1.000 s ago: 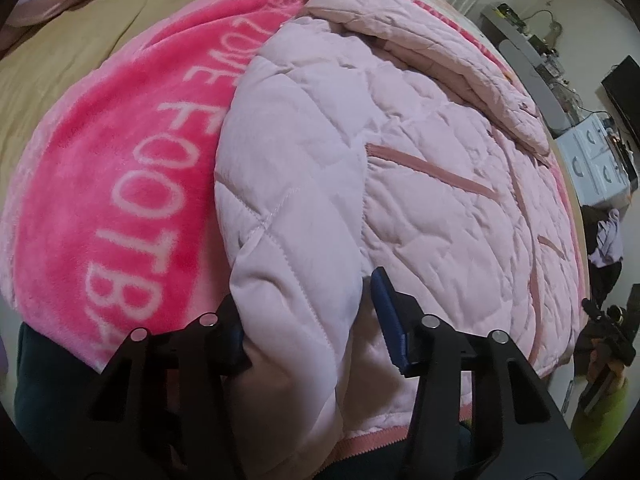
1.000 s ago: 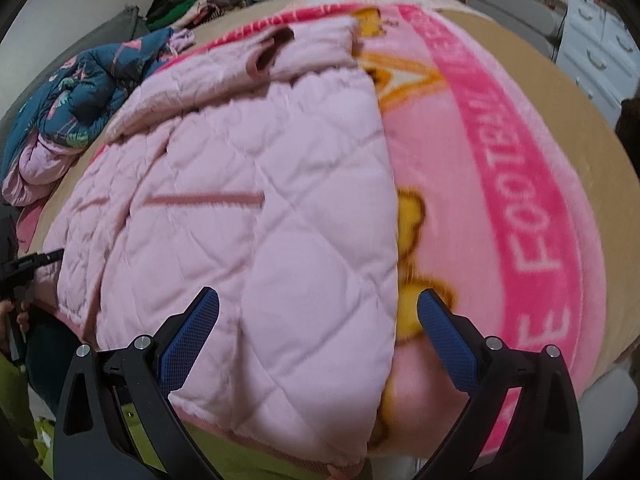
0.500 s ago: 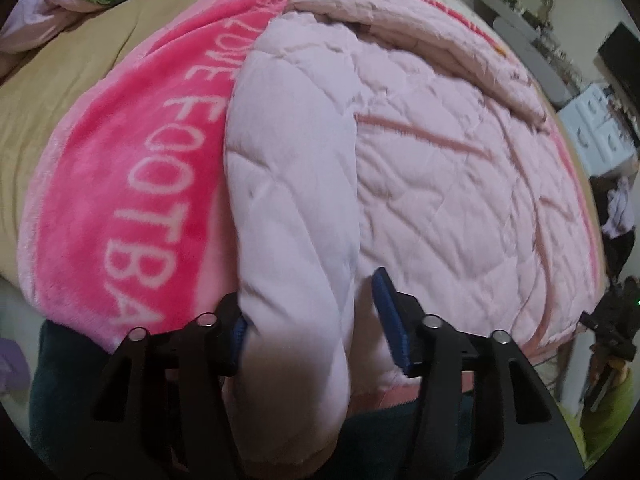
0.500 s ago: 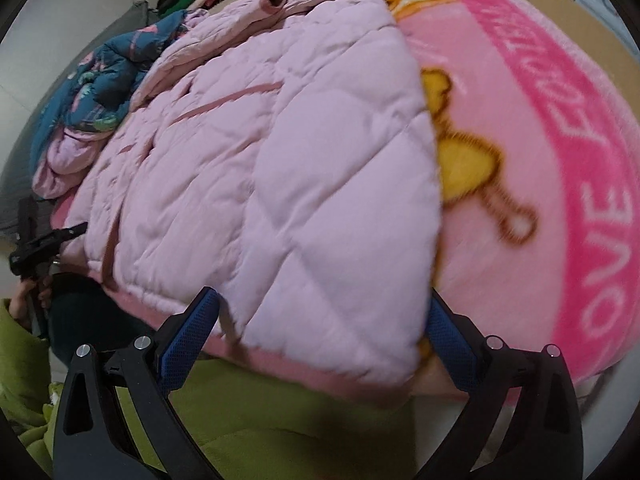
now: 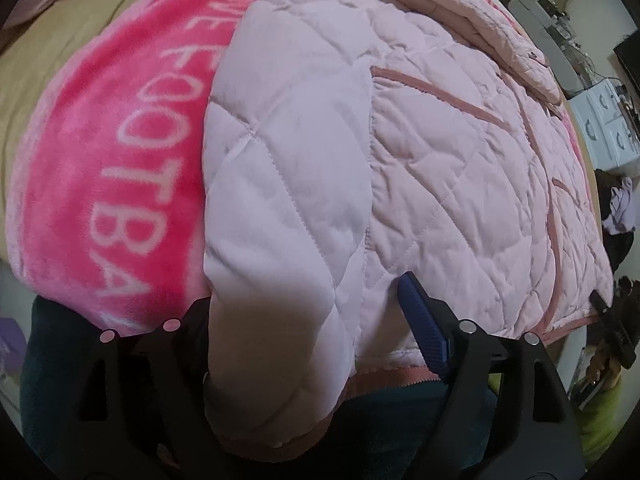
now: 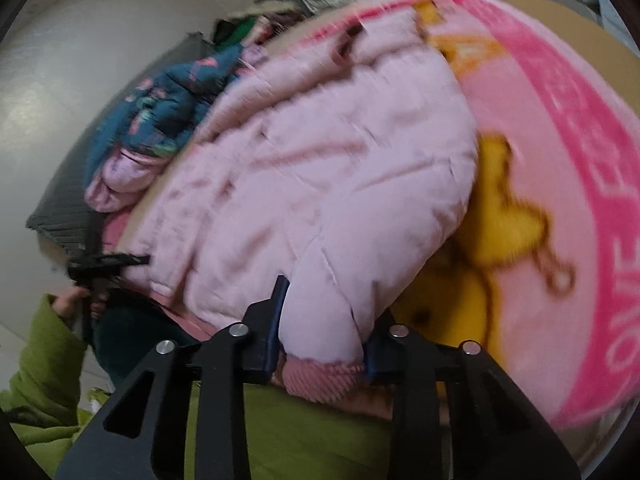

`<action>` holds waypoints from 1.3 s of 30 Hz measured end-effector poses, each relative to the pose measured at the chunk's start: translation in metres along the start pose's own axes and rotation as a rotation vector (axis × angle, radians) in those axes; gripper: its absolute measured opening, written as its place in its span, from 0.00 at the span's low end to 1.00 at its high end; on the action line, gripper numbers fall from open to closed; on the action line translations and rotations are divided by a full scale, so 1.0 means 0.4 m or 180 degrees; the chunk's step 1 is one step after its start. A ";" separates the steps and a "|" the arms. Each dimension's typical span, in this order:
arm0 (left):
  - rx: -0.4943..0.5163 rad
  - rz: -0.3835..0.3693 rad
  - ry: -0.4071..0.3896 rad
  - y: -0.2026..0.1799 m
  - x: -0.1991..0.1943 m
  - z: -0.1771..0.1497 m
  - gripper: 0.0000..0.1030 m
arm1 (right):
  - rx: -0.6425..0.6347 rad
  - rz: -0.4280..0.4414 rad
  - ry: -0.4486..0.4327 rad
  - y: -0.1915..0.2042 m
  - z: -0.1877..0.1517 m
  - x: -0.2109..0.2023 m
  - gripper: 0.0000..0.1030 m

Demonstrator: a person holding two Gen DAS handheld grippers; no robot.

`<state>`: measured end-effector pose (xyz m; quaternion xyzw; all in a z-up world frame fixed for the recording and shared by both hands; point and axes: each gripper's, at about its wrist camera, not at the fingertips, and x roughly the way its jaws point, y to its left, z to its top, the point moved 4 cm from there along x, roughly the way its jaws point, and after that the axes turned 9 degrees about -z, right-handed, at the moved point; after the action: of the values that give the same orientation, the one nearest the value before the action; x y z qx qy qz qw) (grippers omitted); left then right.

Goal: Fold large clothes
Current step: 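Close the left gripper on the hem while the right gripper grasps the hem too, then lift the hem with both grippers and carry it over toward the collar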

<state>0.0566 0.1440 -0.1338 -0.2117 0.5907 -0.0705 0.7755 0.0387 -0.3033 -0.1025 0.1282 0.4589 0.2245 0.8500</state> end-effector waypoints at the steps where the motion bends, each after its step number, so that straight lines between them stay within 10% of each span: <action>1: 0.0000 0.0005 0.0009 0.000 0.003 0.001 0.69 | -0.0021 0.0038 -0.0057 0.005 0.011 -0.008 0.27; 15: 0.0373 -0.0007 -0.0326 -0.059 -0.055 0.011 0.14 | -0.0148 0.0279 -0.0638 0.036 0.162 -0.074 0.25; 39: 0.0667 0.0247 -0.1214 -0.265 -0.276 0.149 0.12 | -0.0039 0.0406 -0.1385 0.025 0.319 -0.163 0.23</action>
<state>0.0955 0.1028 0.0202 -0.1166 0.4304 -0.0603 0.8931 0.1120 -0.3286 0.0185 0.1971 0.2544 0.2477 0.9138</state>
